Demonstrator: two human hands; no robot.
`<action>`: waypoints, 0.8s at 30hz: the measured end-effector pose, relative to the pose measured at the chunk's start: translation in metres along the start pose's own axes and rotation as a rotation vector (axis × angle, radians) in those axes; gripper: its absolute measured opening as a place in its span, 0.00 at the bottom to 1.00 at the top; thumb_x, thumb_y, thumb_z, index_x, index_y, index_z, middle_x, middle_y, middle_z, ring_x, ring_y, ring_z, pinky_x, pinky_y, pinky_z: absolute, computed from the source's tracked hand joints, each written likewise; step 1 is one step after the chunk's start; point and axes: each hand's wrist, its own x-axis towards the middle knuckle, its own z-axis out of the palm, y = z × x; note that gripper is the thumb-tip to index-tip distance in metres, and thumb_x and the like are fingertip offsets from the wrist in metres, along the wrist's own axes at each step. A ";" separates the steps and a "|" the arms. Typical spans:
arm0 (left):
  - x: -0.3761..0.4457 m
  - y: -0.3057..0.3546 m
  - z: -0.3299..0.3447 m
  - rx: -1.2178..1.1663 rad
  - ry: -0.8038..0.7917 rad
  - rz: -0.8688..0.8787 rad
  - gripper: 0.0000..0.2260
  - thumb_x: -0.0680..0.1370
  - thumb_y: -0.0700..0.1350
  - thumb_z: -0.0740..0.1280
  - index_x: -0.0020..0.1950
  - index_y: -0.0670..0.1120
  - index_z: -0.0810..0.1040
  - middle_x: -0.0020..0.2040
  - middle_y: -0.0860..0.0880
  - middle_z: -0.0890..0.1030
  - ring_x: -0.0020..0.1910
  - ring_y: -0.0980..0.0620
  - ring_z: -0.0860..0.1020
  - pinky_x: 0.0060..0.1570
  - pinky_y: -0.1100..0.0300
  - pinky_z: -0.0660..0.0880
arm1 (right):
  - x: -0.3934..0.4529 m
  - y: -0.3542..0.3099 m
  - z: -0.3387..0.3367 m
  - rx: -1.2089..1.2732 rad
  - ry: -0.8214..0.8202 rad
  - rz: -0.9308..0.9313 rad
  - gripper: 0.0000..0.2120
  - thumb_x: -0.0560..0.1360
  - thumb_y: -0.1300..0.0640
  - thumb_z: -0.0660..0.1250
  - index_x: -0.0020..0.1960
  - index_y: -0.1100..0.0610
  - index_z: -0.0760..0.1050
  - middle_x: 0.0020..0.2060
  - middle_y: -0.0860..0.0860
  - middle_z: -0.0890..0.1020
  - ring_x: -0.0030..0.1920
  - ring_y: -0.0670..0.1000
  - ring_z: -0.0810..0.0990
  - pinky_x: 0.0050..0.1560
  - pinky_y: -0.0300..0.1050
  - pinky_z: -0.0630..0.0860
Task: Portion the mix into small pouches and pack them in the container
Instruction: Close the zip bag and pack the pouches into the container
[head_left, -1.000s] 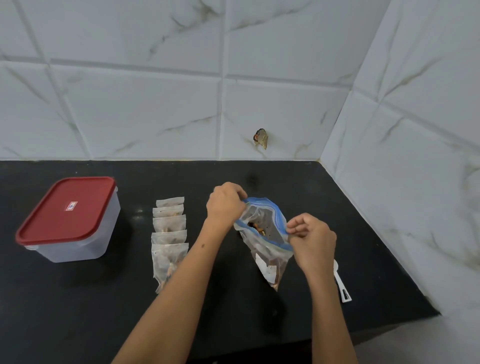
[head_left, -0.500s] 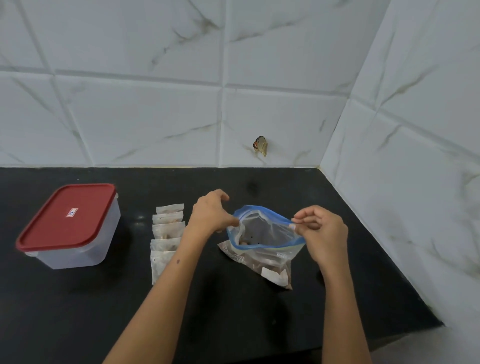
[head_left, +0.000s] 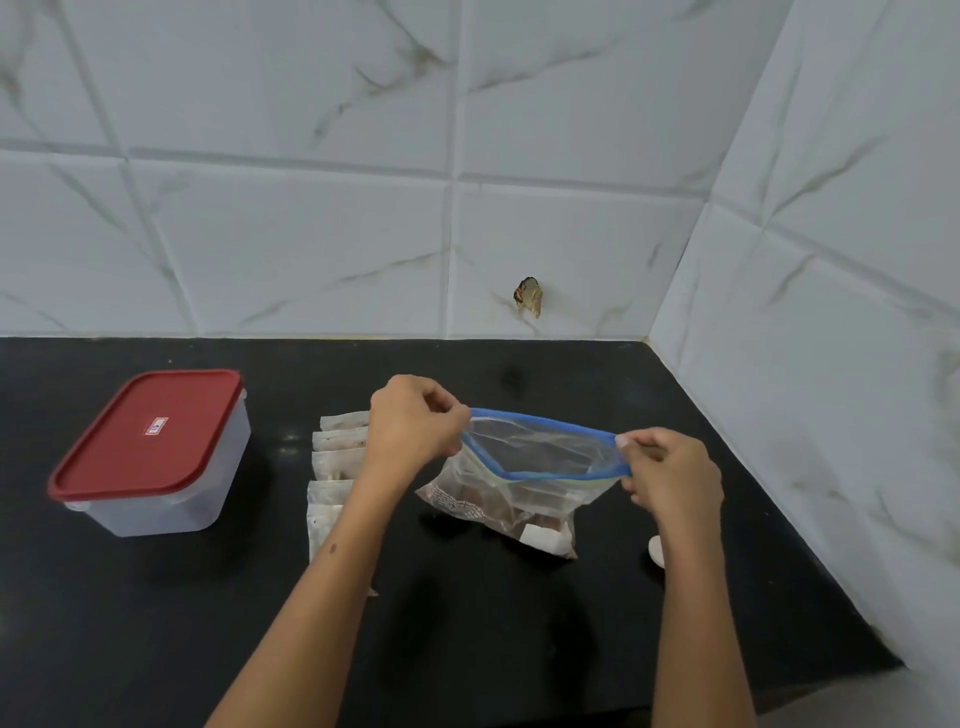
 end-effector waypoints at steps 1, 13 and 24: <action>-0.001 0.000 -0.002 -0.022 0.011 -0.016 0.03 0.72 0.40 0.69 0.38 0.44 0.81 0.30 0.48 0.83 0.27 0.54 0.82 0.38 0.60 0.82 | -0.002 -0.001 -0.001 -0.016 -0.013 -0.044 0.09 0.77 0.50 0.66 0.55 0.51 0.77 0.46 0.50 0.82 0.45 0.51 0.82 0.47 0.51 0.80; 0.003 -0.021 -0.026 -0.203 -0.147 0.013 0.07 0.69 0.44 0.77 0.43 0.44 0.83 0.36 0.45 0.85 0.37 0.49 0.84 0.44 0.57 0.82 | 0.002 0.001 -0.006 -0.166 -0.279 -0.288 0.07 0.70 0.60 0.75 0.48 0.57 0.83 0.45 0.50 0.83 0.40 0.42 0.77 0.38 0.31 0.70; 0.001 -0.051 -0.036 -0.540 -0.281 0.262 0.03 0.75 0.38 0.68 0.43 0.41 0.75 0.47 0.47 0.84 0.48 0.51 0.83 0.50 0.60 0.79 | 0.013 -0.005 -0.032 0.367 -0.432 -0.349 0.13 0.71 0.70 0.71 0.42 0.51 0.82 0.36 0.45 0.85 0.38 0.42 0.83 0.41 0.31 0.77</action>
